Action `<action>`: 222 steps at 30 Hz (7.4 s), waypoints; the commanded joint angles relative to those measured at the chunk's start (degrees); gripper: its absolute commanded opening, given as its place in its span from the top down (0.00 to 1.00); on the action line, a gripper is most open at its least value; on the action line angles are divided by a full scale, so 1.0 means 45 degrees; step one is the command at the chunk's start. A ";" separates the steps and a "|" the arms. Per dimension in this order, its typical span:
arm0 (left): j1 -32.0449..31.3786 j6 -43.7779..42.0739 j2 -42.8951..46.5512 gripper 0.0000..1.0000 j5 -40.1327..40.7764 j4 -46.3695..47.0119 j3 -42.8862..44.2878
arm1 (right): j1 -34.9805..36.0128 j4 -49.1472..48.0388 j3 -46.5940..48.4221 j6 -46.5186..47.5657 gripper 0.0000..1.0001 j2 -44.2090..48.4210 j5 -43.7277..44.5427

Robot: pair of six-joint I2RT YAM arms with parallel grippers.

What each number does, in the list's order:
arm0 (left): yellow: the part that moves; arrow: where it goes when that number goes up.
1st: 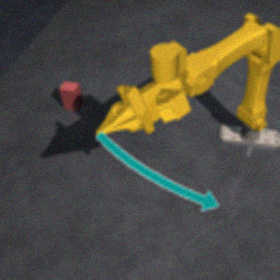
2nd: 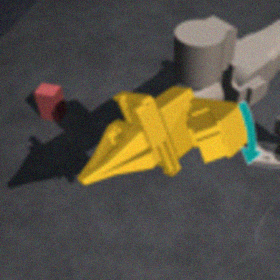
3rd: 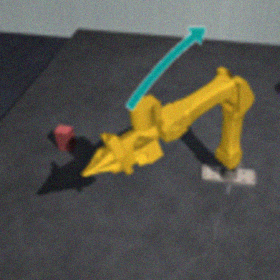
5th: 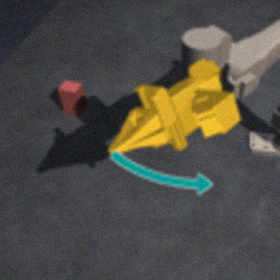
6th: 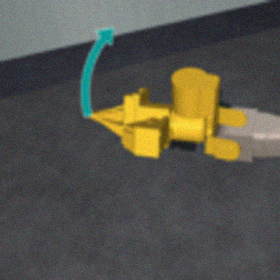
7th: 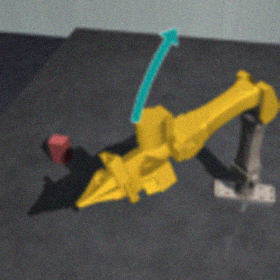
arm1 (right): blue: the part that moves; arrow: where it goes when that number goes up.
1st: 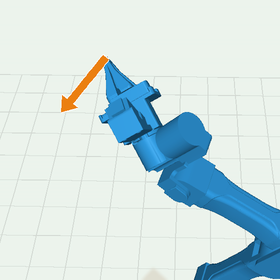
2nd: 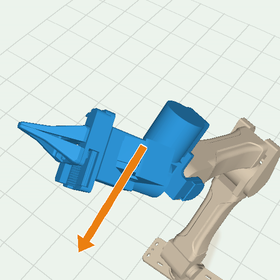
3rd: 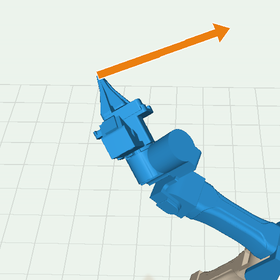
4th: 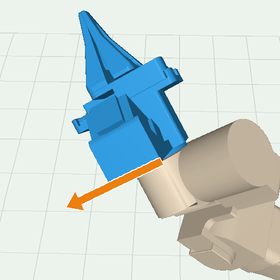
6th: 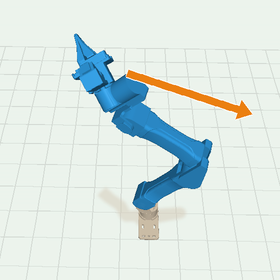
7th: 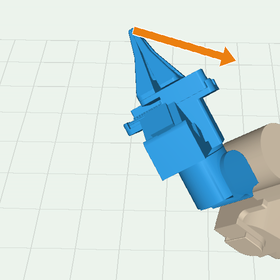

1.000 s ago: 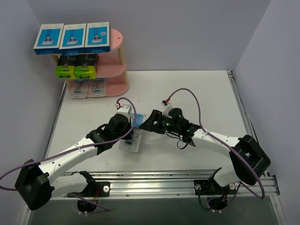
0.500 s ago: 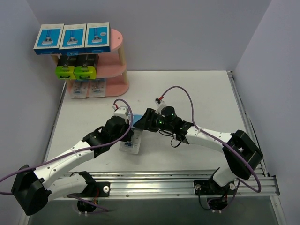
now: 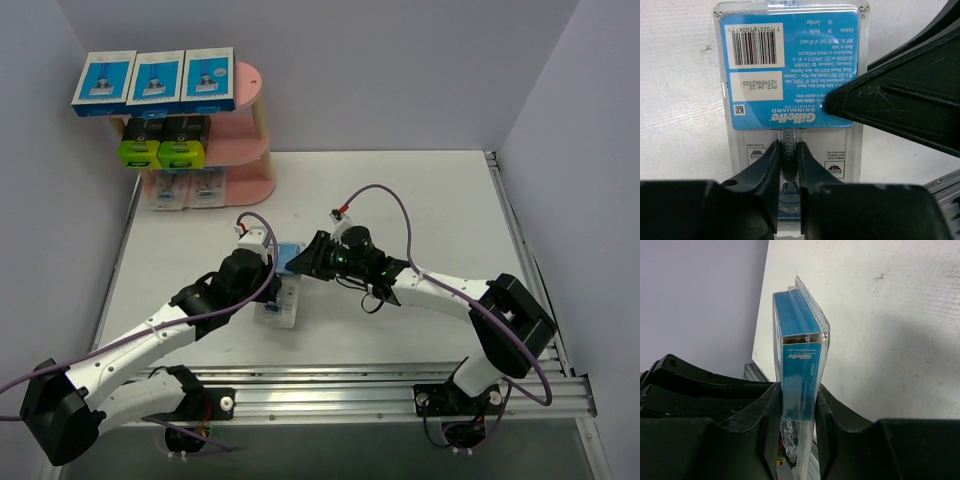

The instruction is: Place and organize the shaving razors onto the shelf

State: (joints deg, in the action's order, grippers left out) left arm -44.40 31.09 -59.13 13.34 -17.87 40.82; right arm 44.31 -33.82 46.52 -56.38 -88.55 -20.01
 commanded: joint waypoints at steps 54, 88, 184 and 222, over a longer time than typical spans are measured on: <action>0.5648 0.7797 0.4978 0.42 -0.4586 0.7542 -0.5984 | -0.2250 -0.3792 0.3724 -0.3135 1.00 -0.3505 -0.1100; 0.5648 0.9692 0.4801 0.78 -0.4137 1.0923 -0.7488 | -0.0942 -0.4945 0.3880 -0.4639 1.00 -0.4227 -0.0475; 0.7484 0.9458 -0.2796 0.98 -0.1872 1.4282 -0.3466 | -0.7172 -0.2855 0.3099 -0.1006 0.33 -0.5946 -0.5885; 0.7582 0.8951 -0.9788 0.98 -0.0797 1.8834 -0.0985 | -0.7309 -0.2991 0.3431 -0.0908 0.34 -0.7060 -0.5827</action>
State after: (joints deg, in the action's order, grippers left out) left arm -10.39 73.47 -102.35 9.65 60.71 33.45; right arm 11.97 -45.21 60.64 -61.19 -119.85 -44.66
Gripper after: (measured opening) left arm 0.171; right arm 0.666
